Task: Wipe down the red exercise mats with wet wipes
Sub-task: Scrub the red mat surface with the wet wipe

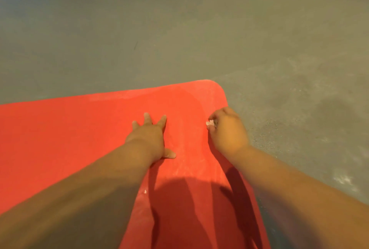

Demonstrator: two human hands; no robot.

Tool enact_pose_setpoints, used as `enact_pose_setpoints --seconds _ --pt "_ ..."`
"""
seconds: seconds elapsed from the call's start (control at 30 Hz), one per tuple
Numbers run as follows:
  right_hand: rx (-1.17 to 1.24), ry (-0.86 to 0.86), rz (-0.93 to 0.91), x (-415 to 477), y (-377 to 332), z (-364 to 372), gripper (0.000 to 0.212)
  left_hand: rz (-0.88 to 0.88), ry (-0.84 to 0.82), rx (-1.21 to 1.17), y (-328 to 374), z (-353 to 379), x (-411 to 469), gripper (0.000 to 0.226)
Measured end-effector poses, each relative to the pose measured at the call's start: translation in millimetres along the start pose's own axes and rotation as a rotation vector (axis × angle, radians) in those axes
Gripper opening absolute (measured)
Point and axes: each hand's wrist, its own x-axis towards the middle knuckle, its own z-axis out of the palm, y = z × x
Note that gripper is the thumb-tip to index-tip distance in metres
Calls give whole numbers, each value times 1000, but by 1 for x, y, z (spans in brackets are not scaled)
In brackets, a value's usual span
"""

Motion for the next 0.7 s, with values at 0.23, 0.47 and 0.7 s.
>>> enact_pose_setpoints --seconds 0.23,0.47,0.7 --pt "229 161 284 9 11 3 44 -2 -63 -42 7 -9 11 128" --pt "219 94 247 47 -1 3 10 -14 -75 -57 10 -11 12 131" --pt "171 0 -125 -24 13 6 10 -21 -72 -74 10 -11 14 132"
